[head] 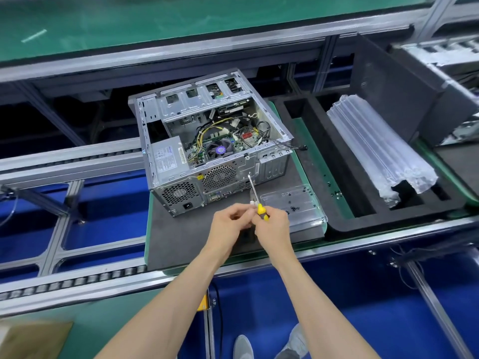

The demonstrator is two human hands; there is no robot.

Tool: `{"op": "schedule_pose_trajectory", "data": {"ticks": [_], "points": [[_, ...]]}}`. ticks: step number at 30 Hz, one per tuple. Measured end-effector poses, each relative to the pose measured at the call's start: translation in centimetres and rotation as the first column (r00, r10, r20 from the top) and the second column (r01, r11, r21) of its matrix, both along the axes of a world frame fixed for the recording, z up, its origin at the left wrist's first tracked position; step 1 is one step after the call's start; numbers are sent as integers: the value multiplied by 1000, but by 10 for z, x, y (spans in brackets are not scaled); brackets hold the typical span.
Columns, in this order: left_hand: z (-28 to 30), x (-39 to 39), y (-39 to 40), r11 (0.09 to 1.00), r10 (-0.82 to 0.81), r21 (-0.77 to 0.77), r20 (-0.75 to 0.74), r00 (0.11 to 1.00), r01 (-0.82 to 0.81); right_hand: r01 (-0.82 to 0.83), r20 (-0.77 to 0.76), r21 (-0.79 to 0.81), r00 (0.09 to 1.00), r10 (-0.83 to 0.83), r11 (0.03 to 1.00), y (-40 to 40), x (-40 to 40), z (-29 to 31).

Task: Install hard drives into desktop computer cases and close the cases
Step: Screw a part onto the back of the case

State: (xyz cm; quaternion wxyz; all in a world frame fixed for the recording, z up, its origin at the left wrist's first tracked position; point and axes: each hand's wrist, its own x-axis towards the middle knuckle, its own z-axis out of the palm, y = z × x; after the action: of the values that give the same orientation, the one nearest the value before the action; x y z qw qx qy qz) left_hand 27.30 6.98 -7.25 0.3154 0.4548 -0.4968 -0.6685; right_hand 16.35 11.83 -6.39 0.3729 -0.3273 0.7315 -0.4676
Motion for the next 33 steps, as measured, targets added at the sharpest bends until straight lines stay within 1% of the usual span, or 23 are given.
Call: {"op": "schedule_pose_trajectory", "data": {"ticks": [1, 3, 5, 7, 8, 9, 10, 11, 13, 16, 18, 20, 24, 28, 33], "points": [[-2, 4, 0, 997, -16, -73, 52, 999, 20, 18, 76, 18, 997, -19, 1000, -1, -2, 1], [-3, 10, -5, 990, -8, -140, 102, 995, 22, 37, 217, 56, 975, -48, 998, -2, -4, 2], [-1, 11, -11, 974, -5, -222, 163, 987, 42, 53, 352, 85, 932, -80, 995, -4, -6, 3], [-2, 11, -17, 946, -1, -311, 275, 961, 90, 53, 435, 105, 896, -94, 993, -5, -8, 5], [-2, 10, -20, 942, 17, -323, 321, 947, 92, 36, 442, 109, 894, -80, 993, -5, -7, 5], [-3, 9, -22, 954, 46, -295, 333, 942, 58, 16, 427, 106, 902, -60, 994, -6, -7, 6], [-4, 7, -25, 977, 88, -214, 288, 954, -26, -2, 396, 98, 917, -37, 995, -6, -6, 6], [-6, 5, -27, 988, 142, -89, 209, 968, -125, -19, 350, 88, 937, -13, 996, -6, -4, 5], [-5, 0, -31, 953, 255, 161, 32, 966, -257, -58, 250, 75, 968, 37, 996, -5, -3, 4], [0, -5, -38, 872, 373, 404, -183, 910, -276, -130, 184, 71, 976, 115, 989, -1, -3, 1], [5, -8, -40, 818, 432, 520, -275, 859, -245, -169, 150, 76, 976, 156, 983, 2, -3, -1], [7, -11, -40, 792, 441, 575, -309, 842, -204, -184, 96, 80, 980, 176, 980, 3, -3, -3], [8, -16, -39, 794, 424, 577, -299, 855, -192, -205, -18, 78, 978, 207, 976, 3, -4, -5], [11, -17, -42, 770, 456, 604, -297, 839, -205, -208, -20, 59, 978, 210, 976, 5, -5, -5], [16, -23, -42, 768, 448, 607, -280, 849, -205, -186, -63, 51, 980, 189, 981, 7, -3, -2]]}}
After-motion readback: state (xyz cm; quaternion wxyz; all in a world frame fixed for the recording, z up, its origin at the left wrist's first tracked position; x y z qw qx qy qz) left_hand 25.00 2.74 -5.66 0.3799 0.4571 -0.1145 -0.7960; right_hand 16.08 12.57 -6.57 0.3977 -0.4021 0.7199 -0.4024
